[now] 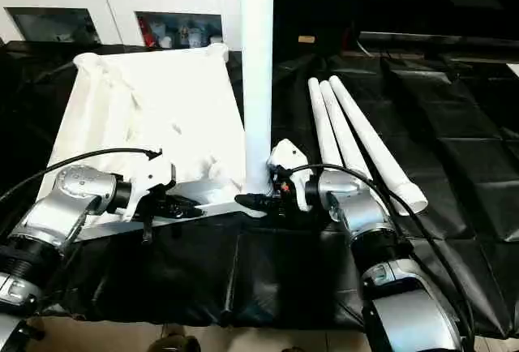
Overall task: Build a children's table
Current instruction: Rotate leg to tighten
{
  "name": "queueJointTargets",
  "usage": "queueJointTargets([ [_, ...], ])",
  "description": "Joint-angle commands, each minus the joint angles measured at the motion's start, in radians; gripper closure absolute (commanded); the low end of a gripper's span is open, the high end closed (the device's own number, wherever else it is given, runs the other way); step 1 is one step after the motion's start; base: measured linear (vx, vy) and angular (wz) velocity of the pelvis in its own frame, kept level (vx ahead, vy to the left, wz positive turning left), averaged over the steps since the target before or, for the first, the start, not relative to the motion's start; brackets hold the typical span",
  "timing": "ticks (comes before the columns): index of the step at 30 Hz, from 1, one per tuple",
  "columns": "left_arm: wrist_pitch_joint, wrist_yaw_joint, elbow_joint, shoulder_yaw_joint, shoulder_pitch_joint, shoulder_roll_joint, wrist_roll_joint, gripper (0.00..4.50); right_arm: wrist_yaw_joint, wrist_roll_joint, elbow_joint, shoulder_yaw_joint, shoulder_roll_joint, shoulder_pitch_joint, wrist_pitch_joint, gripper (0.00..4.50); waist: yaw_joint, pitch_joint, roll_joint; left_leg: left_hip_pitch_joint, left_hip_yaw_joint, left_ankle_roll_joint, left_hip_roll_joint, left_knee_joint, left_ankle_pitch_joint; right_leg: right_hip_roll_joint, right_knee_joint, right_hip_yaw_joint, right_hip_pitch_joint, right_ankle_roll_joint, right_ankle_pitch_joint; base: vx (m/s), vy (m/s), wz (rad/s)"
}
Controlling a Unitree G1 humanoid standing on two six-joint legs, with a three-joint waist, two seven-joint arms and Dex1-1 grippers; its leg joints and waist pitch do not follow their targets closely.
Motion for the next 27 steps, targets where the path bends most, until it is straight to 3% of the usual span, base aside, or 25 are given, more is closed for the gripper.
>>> queueJointTargets([
  [1,-0.023,-0.033,-0.003,-0.026,-0.033,-0.016,-0.016,4.50,0.031,0.009,0.011,0.026,0.018,-0.003,0.006,1.74,0.000,-0.077,-0.005,0.021,-0.020,0.044,0.047,-0.061,-0.190,-0.086,-0.064,0.045,0.045,-0.238,-0.172,0.000,0.000,0.00],
  [6,-0.002,0.001,0.014,-0.012,-0.044,-0.037,-0.019,4.50,-0.023,0.021,-0.002,0.005,0.048,0.021,0.025,1.75,0.000,-0.077,-0.005,0.020,-0.020,0.046,0.045,-0.059,-0.180,-0.084,-0.063,0.045,0.046,-0.237,-0.161,0.000,0.000,0.00],
  [7,0.011,0.029,0.022,-0.003,-0.050,-0.053,-0.022,4.50,-0.084,0.017,0.005,-0.009,0.065,0.024,0.029,1.75,0.000,-0.077,-0.005,0.020,-0.020,0.044,0.045,-0.060,-0.183,-0.085,-0.064,0.045,0.045,-0.236,-0.166,0.000,0.000,0.00],
  [8,0.032,0.078,0.032,0.012,-0.059,-0.079,-0.026,4.50,-0.196,0.005,0.024,-0.031,0.093,0.026,0.033,1.75,-0.003,-0.075,-0.012,0.021,-0.019,0.036,0.046,-0.062,-0.183,-0.085,-0.065,0.046,0.043,-0.233,-0.177,0.000,0.000,0.00],
  [9,0.049,0.115,0.035,0.021,-0.066,-0.103,-0.028,4.50,-0.301,-0.012,0.048,-0.046,0.116,0.024,0.031,1.75,-0.008,-0.072,-0.009,0.025,-0.022,0.017,0.044,-0.065,-0.209,-0.088,-0.071,0.046,0.040,-0.228,-0.230,0.000,0.000,0.00],
  [12,0.074,0.196,0.037,0.019,-0.076,-0.153,-0.013,4.50,-0.511,-0.029,0.105,-0.079,0.175,0.015,0.039,1.76,-0.018,-0.068,-0.014,0.027,-0.027,-0.012,0.043,-0.072,-0.258,-0.091,-0.083,0.045,0.041,-0.193,-0.339,0.000,0.000,0.00],
  [13,0.078,0.234,0.041,0.011,-0.079,-0.179,0.002,4.50,-0.583,-0.018,0.125,-0.100,0.211,0.009,0.051,1.76,-0.023,-0.065,-0.009,0.033,-0.028,-0.017,0.042,-0.073,-0.288,-0.094,-0.090,0.048,0.036,-0.182,-0.382,0.000,0.000,0.00],
  [15,0.087,0.291,0.053,0.009,-0.085,-0.216,0.016,4.50,-0.698,-0.016,0.158,-0.122,0.254,-0.010,0.062,1.76,-0.029,-0.064,-0.012,0.034,-0.031,-0.023,0.041,-0.075,-0.309,-0.093,-0.095,0.047,0.037,-0.169,-0.419,0.000,0.000,0.00],
  [16,0.086,0.313,0.059,0.006,-0.088,-0.232,0.022,4.50,-0.743,-0.019,0.171,-0.128,0.270,-0.018,0.061,1.76,-0.032,-0.064,-0.008,0.035,-0.031,-0.026,0.041,-0.076,-0.310,-0.093,-0.095,0.048,0.036,-0.167,-0.424,0.000,0.000,0.00],
  [17,0.085,0.331,0.064,0.001,-0.089,-0.250,0.028,4.50,-0.768,-0.024,0.180,-0.126,0.289,-0.024,0.044,1.76,-0.033,-0.065,-0.009,0.038,-0.030,-0.028,0.039,-0.074,-0.314,-0.093,-0.099,0.048,0.033,-0.161,-0.432,0.000,0.000,0.00],
  [18,0.084,0.342,0.067,-0.003,-0.090,-0.262,0.032,4.50,-0.781,-0.028,0.184,-0.124,0.302,-0.027,0.030,1.20,-0.032,-0.064,-0.009,0.038,-0.030,-0.024,0.039,-0.074,-0.317,-0.094,-0.101,0.048,0.033,-0.156,-0.435,0.000,0.000,0.00],
  [22,0.078,0.360,0.073,-0.017,-0.091,-0.291,0.041,4.50,-0.780,-0.043,0.167,-0.114,0.333,-0.026,-0.009,0.77,-0.031,-0.067,-0.008,0.034,-0.030,-0.010,0.040,-0.075,-0.311,-0.090,-0.096,0.049,0.035,-0.159,-0.384,0.000,0.000,0.00],
  [27,0.025,0.297,0.047,-0.008,-0.075,-0.245,0.030,4.50,-0.645,-0.021,0.123,-0.112,0.258,-0.022,-0.040,0.49,-0.030,-0.071,-0.010,0.028,-0.028,0.005,0.040,-0.074,-0.294,-0.090,-0.090,0.049,0.041,-0.170,-0.329,0.000,0.000,0.00],
])
